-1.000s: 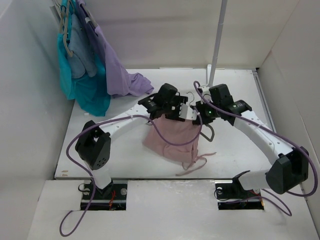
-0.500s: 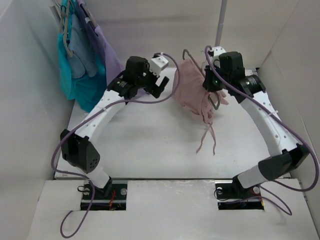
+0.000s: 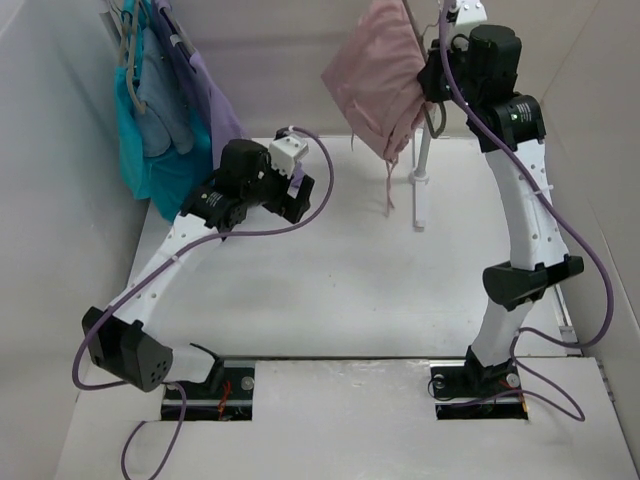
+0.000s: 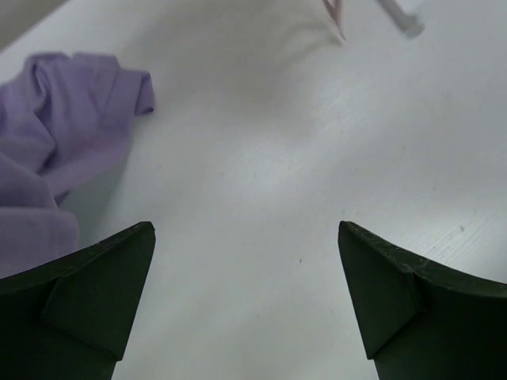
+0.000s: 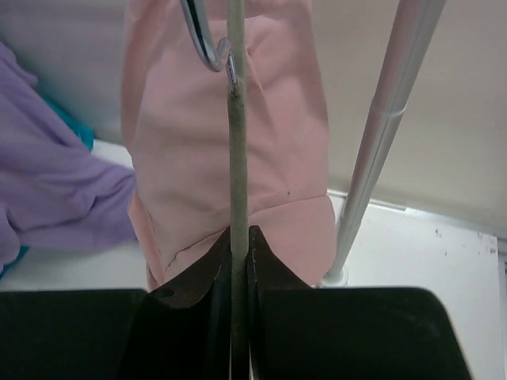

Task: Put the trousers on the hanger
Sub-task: Place the hanger at the clothesline.

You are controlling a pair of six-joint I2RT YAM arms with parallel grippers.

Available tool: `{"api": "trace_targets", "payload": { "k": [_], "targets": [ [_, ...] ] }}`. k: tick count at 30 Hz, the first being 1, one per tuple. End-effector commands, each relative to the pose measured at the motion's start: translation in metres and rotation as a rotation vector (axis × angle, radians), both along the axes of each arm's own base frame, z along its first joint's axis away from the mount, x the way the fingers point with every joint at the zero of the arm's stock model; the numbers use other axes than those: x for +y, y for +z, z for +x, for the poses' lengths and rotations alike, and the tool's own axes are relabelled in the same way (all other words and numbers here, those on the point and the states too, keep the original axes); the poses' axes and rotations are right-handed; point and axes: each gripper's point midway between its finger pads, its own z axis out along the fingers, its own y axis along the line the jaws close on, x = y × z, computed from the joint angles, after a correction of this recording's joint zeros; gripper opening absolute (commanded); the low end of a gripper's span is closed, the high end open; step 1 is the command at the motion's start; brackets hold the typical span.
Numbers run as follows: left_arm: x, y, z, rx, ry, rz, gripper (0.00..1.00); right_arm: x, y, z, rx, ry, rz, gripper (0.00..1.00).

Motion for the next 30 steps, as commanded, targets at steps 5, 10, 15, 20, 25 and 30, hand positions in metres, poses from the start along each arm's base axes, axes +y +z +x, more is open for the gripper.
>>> {"api": "trace_targets", "payload": {
  "k": [5,10,15,20,25,30],
  "targets": [
    [0.022,-0.013,-0.015,0.035,0.040,-0.017,1.00,-0.008,0.096,0.024,-0.354,-0.046,0.130,0.00],
    [0.028,-0.008,-0.015,0.016,0.050,-0.031,1.00,-0.010,0.113,0.039,-0.437,-0.091,0.200,0.00],
    [0.028,-0.008,-0.017,0.020,0.041,-0.041,1.00,-0.015,0.119,0.055,-0.487,-0.134,0.288,0.00],
    [0.035,-0.010,-0.016,0.024,0.064,-0.048,1.00,-0.009,0.125,0.066,-0.521,-0.116,0.357,0.00],
    [0.039,-0.014,-0.016,0.023,0.075,-0.048,1.00,-0.003,0.129,0.067,-0.537,-0.092,0.394,0.00],
    [0.041,-0.017,-0.016,0.034,0.076,-0.049,1.00,0.000,0.122,0.079,-0.532,-0.098,0.426,0.00]
  ]
}}
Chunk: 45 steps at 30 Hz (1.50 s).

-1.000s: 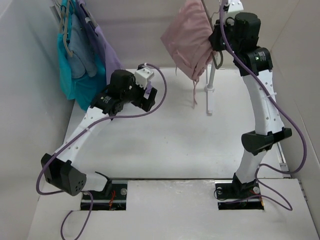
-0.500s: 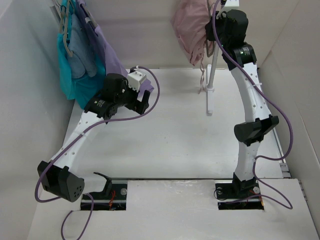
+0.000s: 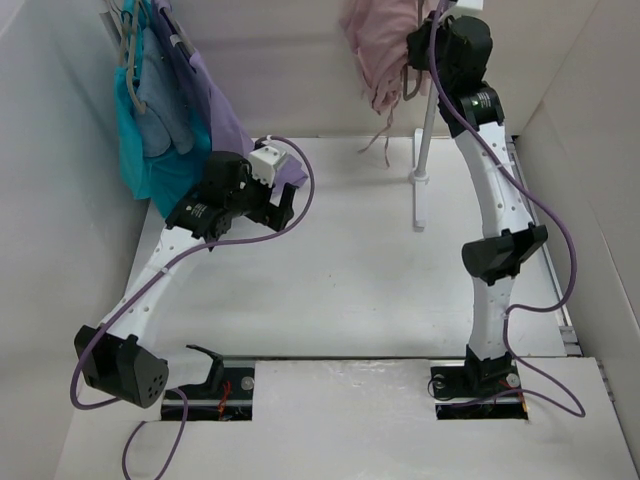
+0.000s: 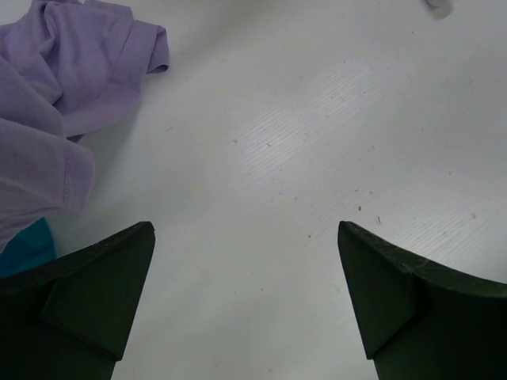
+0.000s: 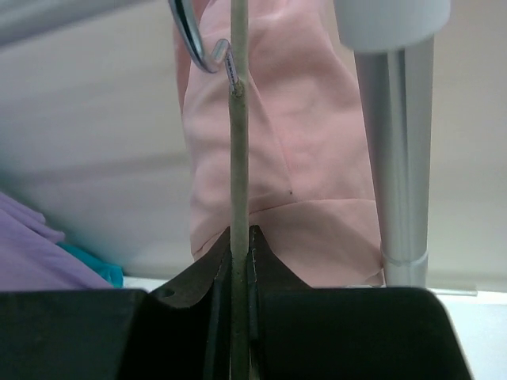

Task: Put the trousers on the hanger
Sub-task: Place the hanger at the clothesline.

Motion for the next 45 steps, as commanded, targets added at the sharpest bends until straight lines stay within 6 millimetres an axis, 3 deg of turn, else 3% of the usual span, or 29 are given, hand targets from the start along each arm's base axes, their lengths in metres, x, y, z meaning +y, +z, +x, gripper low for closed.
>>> {"api": "trace_targets", "payload": {
  "k": [1,6,8,14,18,22,24,25,26,29,31,32,33,36,39,45],
  "targets": [
    [0.000,0.015,0.000,-0.050,0.000,-0.044,1.00,-0.011,0.104,-0.024,-0.326,-0.005,0.134,0.00],
    [-0.001,0.015,-0.001,-0.048,-0.008,-0.049,1.00,-0.004,0.086,-0.002,-0.306,-0.002,0.198,0.00],
    [-0.001,0.015,-0.001,-0.048,-0.008,-0.049,1.00,-0.002,0.086,-0.002,-0.304,0.011,0.204,0.00],
    [-0.002,0.012,-0.003,-0.038,-0.016,-0.050,1.00,0.013,0.049,0.018,-0.212,0.054,0.206,0.00],
    [-0.004,0.012,-0.004,-0.036,-0.024,-0.055,1.00,0.019,0.029,0.022,-0.149,0.073,0.195,0.00],
    [-0.006,0.014,-0.003,-0.043,-0.032,-0.062,1.00,0.019,0.028,0.017,-0.129,0.080,0.188,0.00],
    [-0.006,0.014,-0.003,-0.043,-0.032,-0.062,1.00,0.019,0.033,0.009,-0.127,0.091,0.186,0.12],
    [-0.005,0.010,-0.004,-0.034,-0.031,-0.059,1.00,0.022,0.028,0.009,-0.112,0.106,0.180,0.36],
    [-0.005,0.010,-0.004,-0.034,-0.031,-0.059,1.00,0.019,0.037,0.001,-0.125,0.106,0.173,0.47],
    [-0.004,0.008,-0.006,-0.033,-0.031,-0.059,1.00,0.019,0.030,-0.006,-0.090,0.114,0.154,0.64],
    [-0.004,0.008,-0.009,-0.034,-0.031,-0.059,1.00,0.016,0.037,-0.021,-0.087,0.123,0.141,0.69],
    [-0.001,0.008,-0.007,-0.034,-0.022,-0.059,1.00,0.016,0.023,-0.021,-0.044,0.120,0.131,0.73],
    [0.000,0.006,-0.009,-0.033,-0.022,-0.059,1.00,0.008,0.032,-0.034,-0.054,0.118,0.112,0.73],
    [-0.001,0.007,-0.010,-0.031,-0.031,-0.064,1.00,0.003,0.026,-0.050,-0.019,0.115,0.094,0.74],
    [-0.003,0.007,-0.012,-0.029,-0.042,-0.070,1.00,-0.001,0.010,-0.059,0.035,0.111,0.059,0.79],
    [-0.006,0.004,-0.015,-0.016,-0.059,-0.078,1.00,0.000,0.010,-0.082,0.055,0.155,0.016,0.88]
  ]
}}
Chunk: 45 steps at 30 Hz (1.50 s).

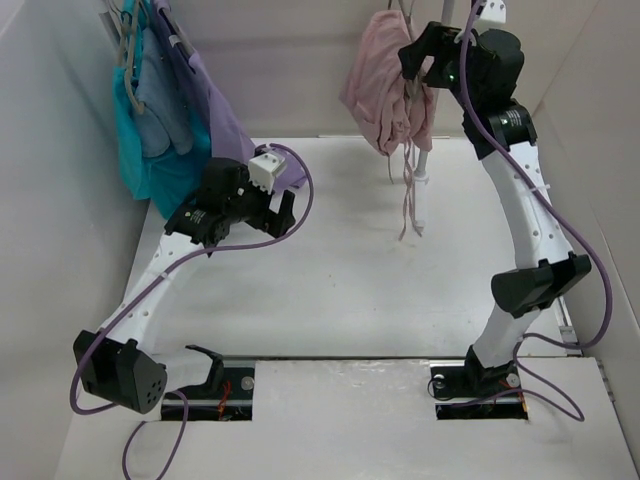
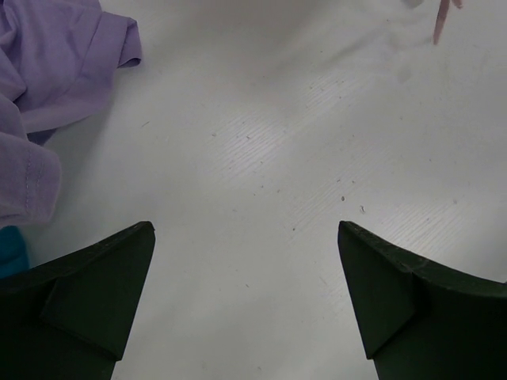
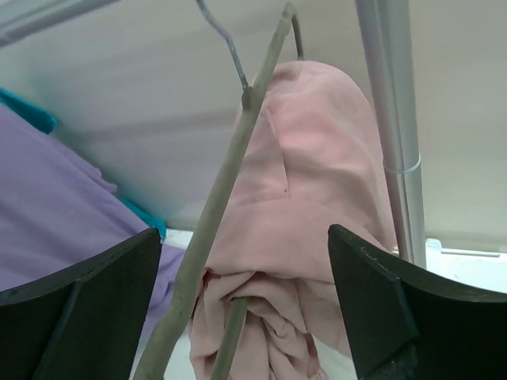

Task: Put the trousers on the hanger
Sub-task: Place the hanger at the clothesline, then reset both arms

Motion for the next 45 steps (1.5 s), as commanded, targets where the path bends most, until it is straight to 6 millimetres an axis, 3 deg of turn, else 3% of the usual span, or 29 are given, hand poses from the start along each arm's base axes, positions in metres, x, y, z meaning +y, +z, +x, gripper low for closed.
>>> {"api": "trace_targets", "payload": {
  "k": [1,4,7,8,12,14,15,16,18,19,21,22,23,25,26,28,29,32,33,34,38,45],
  "targets": [
    [-0.004,0.014,-0.004,-0.038,-0.018,-0.044,1.00,0.004,-0.007,-0.013,0.027,0.054,-0.046,0.92],
    [-0.004,0.014,-0.004,-0.038,-0.018,-0.044,1.00,0.009,0.008,-0.032,-0.006,0.113,-0.062,1.00],
    [-0.001,0.012,-0.004,-0.036,-0.013,-0.029,1.00,0.005,0.027,-0.057,-0.047,0.136,-0.078,1.00],
    [0.001,0.015,-0.004,-0.049,-0.003,-0.026,1.00,0.005,0.024,-0.057,-0.035,0.136,-0.080,1.00],
    [0.009,0.012,-0.004,-0.050,0.019,-0.005,1.00,-0.011,0.041,-0.093,-0.071,0.106,-0.105,1.00],
    [0.018,0.013,-0.005,-0.055,0.048,-0.001,1.00,-0.016,0.037,-0.106,-0.055,0.097,-0.108,1.00],
    [0.020,0.007,-0.005,-0.039,0.062,0.003,1.00,-0.016,0.012,-0.106,-0.002,0.100,-0.120,1.00],
    [0.026,0.006,-0.006,-0.040,0.079,0.003,1.00,-0.022,0.021,-0.127,-0.031,0.098,-0.113,1.00],
    [0.043,-0.008,-0.009,-0.009,0.158,0.006,1.00,-0.027,0.007,-0.142,-0.025,0.098,-0.115,1.00],
    [0.047,-0.014,-0.012,0.006,0.175,0.004,1.00,-0.030,-0.017,-0.157,0.013,0.101,-0.105,1.00],
    [0.067,-0.021,-0.015,0.002,0.254,0.010,1.00,-0.039,-0.042,-0.170,0.050,0.065,-0.070,1.00],
    [0.072,-0.038,-0.021,0.040,0.279,0.006,1.00,-0.043,-0.088,-0.167,0.133,0.042,-0.060,1.00],
    [0.079,-0.044,-0.022,0.044,0.313,0.008,1.00,-0.052,-0.093,-0.182,0.143,0.011,0.025,1.00],
    [0.093,-0.052,-0.022,0.029,0.383,-0.011,1.00,-0.058,-0.134,-0.190,0.221,-0.014,0.086,1.00],
    [0.100,-0.053,-0.020,0.031,0.420,-0.010,1.00,-0.063,-0.181,-0.196,0.306,-0.037,0.108,1.00],
    [0.115,-0.042,-0.013,-0.023,0.491,-0.041,1.00,-0.070,-0.225,-0.202,0.414,-0.106,0.219,1.00],
    [0.121,-0.045,-0.012,-0.021,0.526,-0.046,1.00,-0.074,-0.266,-0.206,0.484,-0.133,0.236,1.00],
    [0.139,-0.042,-0.006,-0.056,0.642,-0.079,1.00,-0.074,-0.292,-0.215,0.503,-0.155,0.313,1.00],
    [0.146,-0.041,-0.005,-0.069,0.681,-0.090,1.00,-0.076,-0.311,-0.220,0.536,-0.173,0.314,1.00],
    [0.148,-0.030,-0.002,-0.102,0.712,-0.125,1.00,-0.076,-0.315,-0.219,0.539,-0.175,0.323,1.00],
    [0.173,-0.038,-0.005,-0.129,0.852,-0.139,1.00,-0.082,-0.335,-0.218,0.608,-0.230,0.316,1.00],
    [0.183,-0.052,-0.013,-0.164,0.935,-0.193,1.00,-0.080,-0.338,-0.206,0.679,-0.233,0.245,1.00]
  ]
}}
